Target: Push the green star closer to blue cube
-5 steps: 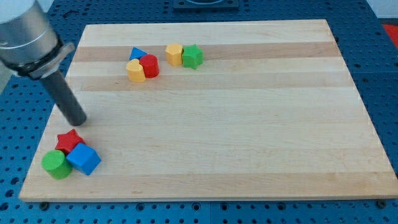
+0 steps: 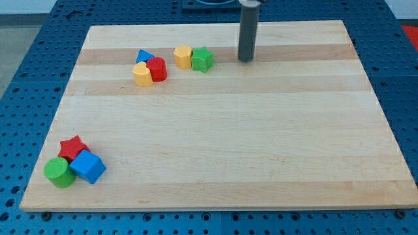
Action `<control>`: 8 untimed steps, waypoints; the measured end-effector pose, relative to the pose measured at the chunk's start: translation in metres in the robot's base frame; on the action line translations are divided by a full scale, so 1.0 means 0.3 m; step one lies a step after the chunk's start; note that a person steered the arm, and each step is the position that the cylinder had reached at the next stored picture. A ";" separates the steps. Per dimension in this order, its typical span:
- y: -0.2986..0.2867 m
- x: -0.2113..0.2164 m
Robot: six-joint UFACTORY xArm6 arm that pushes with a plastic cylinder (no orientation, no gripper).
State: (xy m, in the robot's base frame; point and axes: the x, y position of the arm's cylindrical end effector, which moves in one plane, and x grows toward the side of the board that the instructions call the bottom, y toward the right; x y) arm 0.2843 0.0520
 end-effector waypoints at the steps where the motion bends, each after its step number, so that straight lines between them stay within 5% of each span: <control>1: -0.105 -0.051; 8: -0.701 0.285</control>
State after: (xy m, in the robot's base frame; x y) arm 0.3698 -0.1584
